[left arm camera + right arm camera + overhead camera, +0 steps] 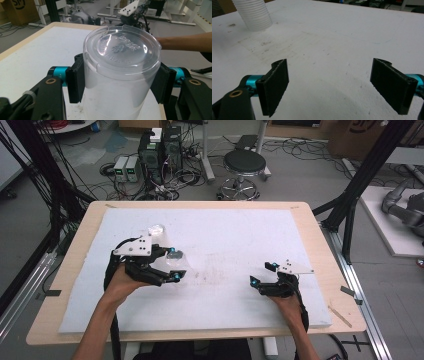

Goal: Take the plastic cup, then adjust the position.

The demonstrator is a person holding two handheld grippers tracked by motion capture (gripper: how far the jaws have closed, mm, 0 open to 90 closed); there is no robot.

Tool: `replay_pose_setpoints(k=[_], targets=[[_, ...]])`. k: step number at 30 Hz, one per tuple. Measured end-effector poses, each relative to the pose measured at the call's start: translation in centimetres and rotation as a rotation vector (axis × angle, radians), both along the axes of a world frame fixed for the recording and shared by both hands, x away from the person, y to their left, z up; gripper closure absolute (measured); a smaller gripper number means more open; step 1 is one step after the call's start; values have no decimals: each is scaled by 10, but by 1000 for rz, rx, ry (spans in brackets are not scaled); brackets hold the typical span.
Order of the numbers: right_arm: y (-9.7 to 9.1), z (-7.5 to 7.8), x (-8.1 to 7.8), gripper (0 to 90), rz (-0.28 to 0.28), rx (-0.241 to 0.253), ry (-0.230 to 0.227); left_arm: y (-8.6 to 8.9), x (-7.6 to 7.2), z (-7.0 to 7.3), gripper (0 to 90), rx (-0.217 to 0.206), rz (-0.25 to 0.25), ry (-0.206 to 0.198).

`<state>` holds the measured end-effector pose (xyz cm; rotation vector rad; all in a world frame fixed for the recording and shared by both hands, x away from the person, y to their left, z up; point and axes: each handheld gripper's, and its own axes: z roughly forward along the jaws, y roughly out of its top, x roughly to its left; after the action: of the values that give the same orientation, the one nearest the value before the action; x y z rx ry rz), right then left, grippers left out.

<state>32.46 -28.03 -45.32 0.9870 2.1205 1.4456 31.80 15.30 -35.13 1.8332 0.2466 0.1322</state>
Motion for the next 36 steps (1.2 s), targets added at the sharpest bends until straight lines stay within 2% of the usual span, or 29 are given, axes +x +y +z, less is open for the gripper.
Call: replay_pose_setpoints(k=[9, 10, 15, 18, 25, 26, 27, 29, 32, 33, 34, 35, 36], targets=[[0, 0, -1, 149, -3, 0, -4, -2, 0, -15, 380, -16, -21, 24], [0, 0, -1, 149, -2, 1, -3, -2, 1, -16, 380, -8, -15, 22], [-1, 0, 0, 148, 1, 2, -3, 0, 1, -15, 380, -26, -15, 22], [-1, 0, 0, 148, 3, 1, -1, -1, 0, -15, 380, -18, -17, 17], [-3, 1, 1, 149, 10, 24, 17, -1, -1, -15, 380, -17, -16, 19], [-3, 1, 1, 149, 16, 26, 19, -1, -1, -15, 380, -15, -17, 18], [-3, 2, 2, 149, 37, 24, 0, -1, -1, -15, 380, -18, -17, 21], [-3, 3, 1, 149, 43, 26, 3, -1, -1, -15, 380, -19, -17, 20], [-4, 11, 1, 149, 74, 59, -11, 0, 0, -15, 380, -22, -16, 21], [-4, 18, 1, 149, 116, 75, -21, 0, 0, -15, 380, -25, -16, 23], [-4, 18, 1, 149, 116, 75, -21, 0, 0, -15, 380, -26, -17, 23], [-1, 25, 0, 149, 167, 84, -9, 0, 0, -15, 380, -27, -18, 24], [-1, 29, -1, 149, 195, 86, -14, 0, 0, -15, 380, -28, -19, 25]])
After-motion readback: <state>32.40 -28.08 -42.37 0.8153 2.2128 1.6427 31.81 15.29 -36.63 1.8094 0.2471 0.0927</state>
